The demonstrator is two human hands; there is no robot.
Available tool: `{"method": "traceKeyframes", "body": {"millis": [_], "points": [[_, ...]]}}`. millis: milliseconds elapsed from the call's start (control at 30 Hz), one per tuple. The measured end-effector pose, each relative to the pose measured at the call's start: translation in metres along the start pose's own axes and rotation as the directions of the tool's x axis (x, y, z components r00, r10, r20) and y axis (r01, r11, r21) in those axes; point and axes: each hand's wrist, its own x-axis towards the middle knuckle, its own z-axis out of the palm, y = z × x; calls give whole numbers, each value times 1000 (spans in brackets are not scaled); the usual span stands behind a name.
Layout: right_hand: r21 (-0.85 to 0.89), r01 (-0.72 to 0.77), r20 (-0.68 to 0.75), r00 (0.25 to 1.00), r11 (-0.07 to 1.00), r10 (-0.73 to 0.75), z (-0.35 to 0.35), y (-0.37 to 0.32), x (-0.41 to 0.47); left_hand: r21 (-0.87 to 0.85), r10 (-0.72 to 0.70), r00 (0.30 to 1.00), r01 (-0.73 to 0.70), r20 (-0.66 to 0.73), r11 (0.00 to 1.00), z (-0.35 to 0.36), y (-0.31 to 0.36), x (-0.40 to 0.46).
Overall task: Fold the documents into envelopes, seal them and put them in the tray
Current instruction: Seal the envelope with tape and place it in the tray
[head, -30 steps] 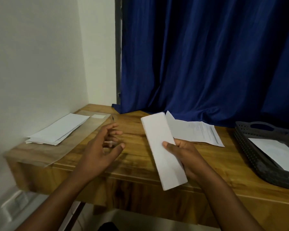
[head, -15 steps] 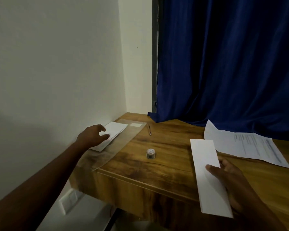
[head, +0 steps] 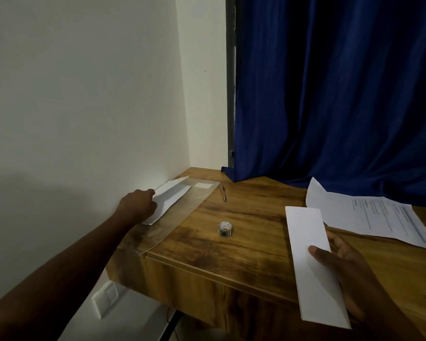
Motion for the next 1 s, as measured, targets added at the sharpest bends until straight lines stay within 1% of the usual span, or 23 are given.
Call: {"method": "traceKeyframes", "body": {"millis": [167,267,333,367,400,433,467,500,533,567,600,633,667,700,767,833,867,933,967,1000], "points": [[7,-6,-17,1000,1000,6,-1,3,4,132,15,998,-6,-67,991,10,1,5],[22,25,-21,999,999,-25,2,2,4,139,23,993,-7,-113,990,5,2,11],[48,24,-36,999,999,-22,3,5,8,72,-15,981,30,-192,997,-8,0,14],[64,21,-35,999,998,-19,1,10,12,-4,-50,965,51,-258,999,-18,-1,14],[65,21,-39,999,998,-19,0,11,14,-121,-96,940,60,-326,991,-29,-3,13],[73,44,-29,999,996,-42,0,13,14,-271,-151,909,44,-387,962,-42,-5,10],[69,68,-31,997,995,-66,0,13,14,-436,-215,885,15,-414,900,-55,-3,5],[55,97,-26,995,994,-95,-1,14,15,-624,-288,866,-34,-408,781,-70,1,-2],[7,125,-21,992,992,-125,-1,14,14,-812,-361,864,-89,-351,576,-85,8,-10],[-52,158,-14,987,986,-159,-2,15,14,-942,-398,885,-118,-244,315,-99,17,-19],[-99,193,-1,981,976,-194,-3,17,15,-990,-379,915,-120,-140,76,-112,29,-31],[-82,210,21,978,974,-209,-3,17,14,-990,-316,946,-105,-72,-89,-122,41,-44],[-40,207,46,978,978,-205,-3,17,13,-980,-238,970,-84,-39,-182,-127,53,-57],[-3,191,69,979,982,-190,-3,19,12,-967,-157,987,-63,-24,-246,-130,68,-73],[-22,168,75,983,986,-165,0,20,9,-945,-20,1000,0,7,-328,-129,100,-106],[-24,152,55,987,988,-151,5,16,5,-913,84,995,79,49,-400,-120,133,-138],[15,143,62,988,990,-144,7,11,-1,-894,130,989,121,72,-432,-115,151,-153],[144,150,112,980,978,-166,5,6,-9,-861,185,975,198,124,-468,-104,185,-179],[176,157,104,979,972,-176,1,5,-14,-846,207,966,237,154,-477,-98,203,-191],[174,163,64,982,971,-176,-2,1,-19,-832,231,955,277,184,-482,-91,220,-201]]}}
